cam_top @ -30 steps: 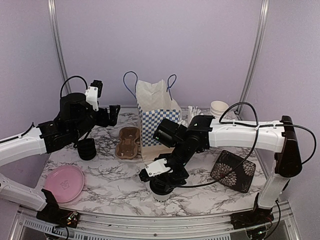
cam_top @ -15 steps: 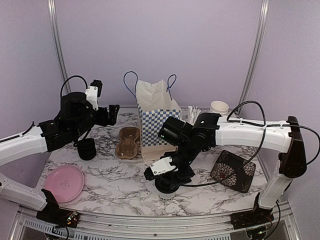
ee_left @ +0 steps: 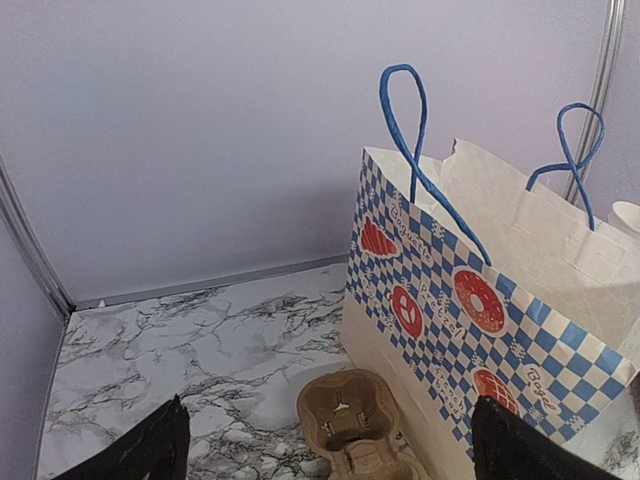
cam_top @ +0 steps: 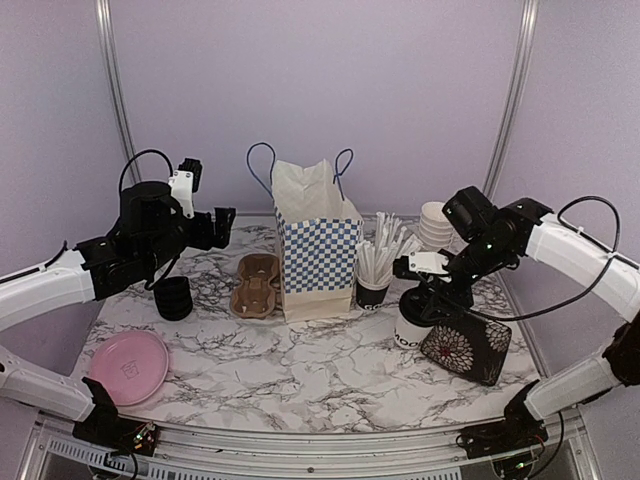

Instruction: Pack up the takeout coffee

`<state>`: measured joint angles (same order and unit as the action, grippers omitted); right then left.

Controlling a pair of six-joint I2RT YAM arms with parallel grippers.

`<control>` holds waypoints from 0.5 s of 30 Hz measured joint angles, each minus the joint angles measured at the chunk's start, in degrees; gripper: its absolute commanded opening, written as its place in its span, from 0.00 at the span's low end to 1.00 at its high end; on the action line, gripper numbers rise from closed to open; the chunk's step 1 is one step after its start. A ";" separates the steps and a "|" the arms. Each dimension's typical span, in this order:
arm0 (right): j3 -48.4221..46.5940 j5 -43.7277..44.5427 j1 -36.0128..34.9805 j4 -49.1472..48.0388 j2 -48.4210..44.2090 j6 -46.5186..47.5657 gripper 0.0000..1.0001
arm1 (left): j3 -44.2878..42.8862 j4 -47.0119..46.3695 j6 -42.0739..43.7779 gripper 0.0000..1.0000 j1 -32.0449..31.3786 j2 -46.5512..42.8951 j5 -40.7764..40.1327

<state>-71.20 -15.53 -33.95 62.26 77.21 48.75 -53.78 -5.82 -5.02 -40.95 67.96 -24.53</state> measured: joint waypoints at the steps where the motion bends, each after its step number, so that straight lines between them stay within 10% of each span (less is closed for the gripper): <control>1: 0.66 0.00 2.82 0.22 -0.92 0.61 0.63 | -0.09 0.09 0.00 0.99 0.11 0.00 0.11; 15: -8.15 0.68 41.88 2.43 9.75 5.31 0.61 | -0.85 1.36 0.00 0.98 0.35 -0.17 2.56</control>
<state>-79.35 -14.85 7.92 64.69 86.96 54.06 -54.63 -4.47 -5.02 -40.60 67.79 -21.98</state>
